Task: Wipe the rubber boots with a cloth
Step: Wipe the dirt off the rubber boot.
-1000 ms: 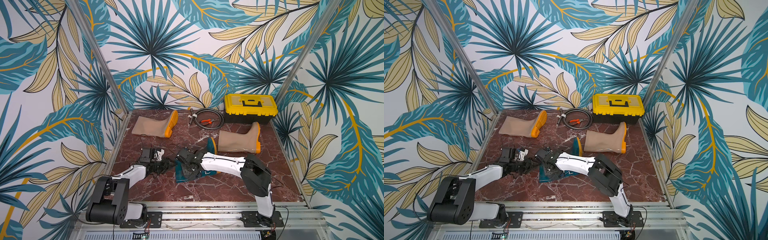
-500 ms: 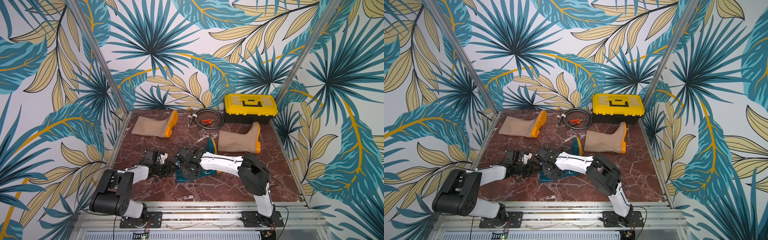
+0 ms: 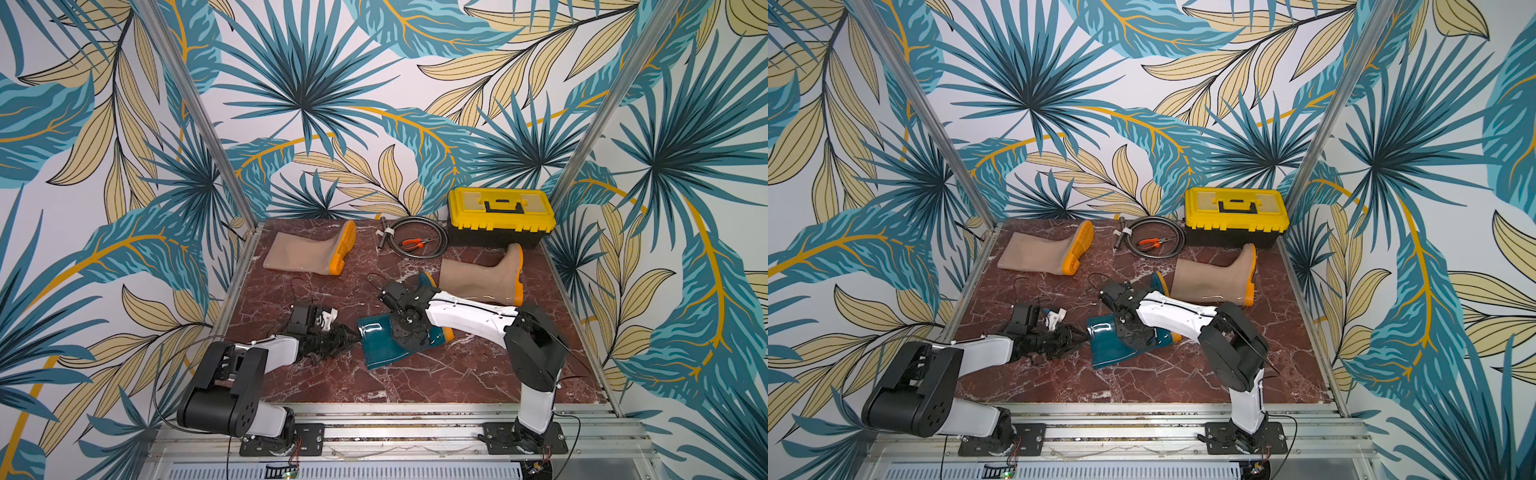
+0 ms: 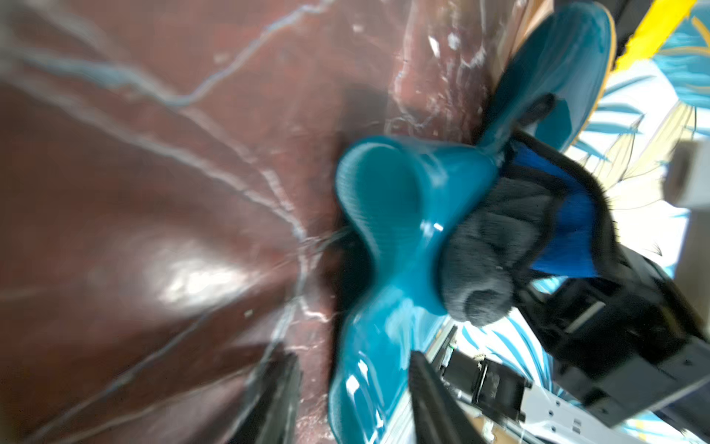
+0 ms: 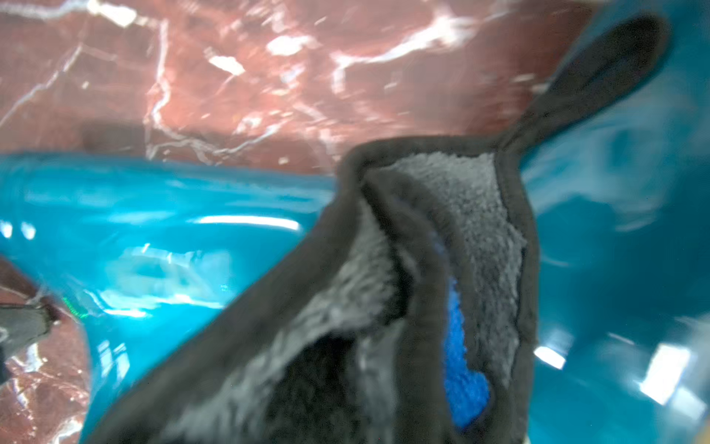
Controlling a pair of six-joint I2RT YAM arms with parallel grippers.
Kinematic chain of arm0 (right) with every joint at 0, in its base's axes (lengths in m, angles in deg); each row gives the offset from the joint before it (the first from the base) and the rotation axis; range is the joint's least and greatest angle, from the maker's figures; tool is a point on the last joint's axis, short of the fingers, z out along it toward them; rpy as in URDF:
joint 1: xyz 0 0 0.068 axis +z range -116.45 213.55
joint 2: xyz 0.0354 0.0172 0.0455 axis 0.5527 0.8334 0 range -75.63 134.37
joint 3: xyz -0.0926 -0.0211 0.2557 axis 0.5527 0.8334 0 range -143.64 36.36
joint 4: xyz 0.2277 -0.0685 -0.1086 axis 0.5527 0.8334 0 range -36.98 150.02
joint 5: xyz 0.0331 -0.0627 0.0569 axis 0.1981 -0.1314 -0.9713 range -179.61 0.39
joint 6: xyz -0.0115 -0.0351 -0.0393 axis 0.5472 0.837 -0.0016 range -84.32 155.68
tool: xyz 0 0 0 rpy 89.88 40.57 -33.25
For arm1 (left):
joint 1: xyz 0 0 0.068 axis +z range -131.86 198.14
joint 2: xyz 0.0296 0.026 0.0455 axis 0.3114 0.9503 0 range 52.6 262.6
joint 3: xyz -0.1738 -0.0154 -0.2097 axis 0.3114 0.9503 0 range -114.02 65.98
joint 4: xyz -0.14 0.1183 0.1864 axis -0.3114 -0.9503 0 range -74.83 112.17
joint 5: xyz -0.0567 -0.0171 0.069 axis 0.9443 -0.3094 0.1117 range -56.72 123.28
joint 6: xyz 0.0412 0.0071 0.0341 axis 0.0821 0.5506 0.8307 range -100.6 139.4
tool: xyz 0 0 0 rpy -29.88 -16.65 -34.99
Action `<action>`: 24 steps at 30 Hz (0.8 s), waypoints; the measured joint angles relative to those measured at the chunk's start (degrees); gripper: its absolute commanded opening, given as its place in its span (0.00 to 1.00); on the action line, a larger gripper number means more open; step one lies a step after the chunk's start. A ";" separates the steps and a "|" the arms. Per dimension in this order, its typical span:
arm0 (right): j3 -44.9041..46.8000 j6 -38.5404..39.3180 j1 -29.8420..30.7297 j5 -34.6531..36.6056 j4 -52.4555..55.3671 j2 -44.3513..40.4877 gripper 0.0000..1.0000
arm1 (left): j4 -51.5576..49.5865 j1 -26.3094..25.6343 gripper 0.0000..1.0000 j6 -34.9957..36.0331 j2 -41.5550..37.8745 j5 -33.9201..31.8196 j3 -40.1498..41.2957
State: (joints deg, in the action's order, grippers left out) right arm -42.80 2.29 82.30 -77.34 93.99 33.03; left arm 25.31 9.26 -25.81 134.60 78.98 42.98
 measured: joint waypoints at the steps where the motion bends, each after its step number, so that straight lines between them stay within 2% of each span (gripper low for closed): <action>1: -0.02 -0.04 0.00 -0.07 0.02 -0.02 0.00 | 0.52 -0.02 0.52 -0.26 -0.68 -0.31 0.61; 6: -1.46 -1.18 1.38 -1.64 -0.55 2.95 0.00 | 0.46 -0.90 0.47 -0.66 -1.60 -1.36 0.85; 11: -3.69 -2.03 2.51 -4.04 -1.53 6.23 0.00 | 1.55 -6.51 0.39 -1.81 0.94 -1.31 -2.71; 15: -3.63 -2.19 2.51 -4.57 -1.97 6.27 0.00 | 5.62 -8.61 0.34 -4.72 3.98 -0.81 -3.17; 18: -3.61 -1.92 2.51 -4.85 -2.12 6.27 0.00 | 6.84 -8.70 0.35 -6.16 3.87 -1.22 -3.17; 20: -3.61 -1.51 2.51 -4.81 -2.08 6.27 0.00 | 7.76 -8.70 0.42 -6.99 2.56 -2.21 -2.73; 24: -2.91 -0.74 2.47 -4.57 -2.54 5.88 0.00 | 9.49 -8.61 0.47 -8.50 0.76 -5.66 0.04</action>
State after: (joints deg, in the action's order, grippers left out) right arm -45.70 1.55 84.77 -81.91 91.45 38.91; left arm 34.79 0.65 -34.31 135.36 73.31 43.02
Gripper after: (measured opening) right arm 0.093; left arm 0.455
